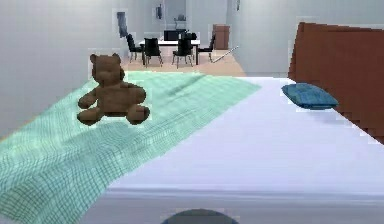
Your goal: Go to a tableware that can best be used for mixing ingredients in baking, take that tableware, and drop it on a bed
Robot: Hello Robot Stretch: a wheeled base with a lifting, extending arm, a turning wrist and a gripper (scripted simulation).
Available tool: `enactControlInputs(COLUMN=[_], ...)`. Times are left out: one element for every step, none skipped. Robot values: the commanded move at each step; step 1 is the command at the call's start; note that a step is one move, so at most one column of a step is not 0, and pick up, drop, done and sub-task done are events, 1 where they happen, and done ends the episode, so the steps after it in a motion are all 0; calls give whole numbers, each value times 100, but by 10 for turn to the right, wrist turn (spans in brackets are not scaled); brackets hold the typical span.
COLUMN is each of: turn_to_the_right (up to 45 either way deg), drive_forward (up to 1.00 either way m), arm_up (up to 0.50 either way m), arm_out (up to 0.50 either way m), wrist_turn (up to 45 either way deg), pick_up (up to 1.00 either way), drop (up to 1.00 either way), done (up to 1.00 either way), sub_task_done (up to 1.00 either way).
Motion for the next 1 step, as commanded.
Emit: enactControlInputs(turn_to_the_right=[-240], drive_forward=[0], arm_up=[0], arm_out=[0], wrist_turn=[0], pick_up=[0], drop=[0], done=[0], sub_task_done=[0])
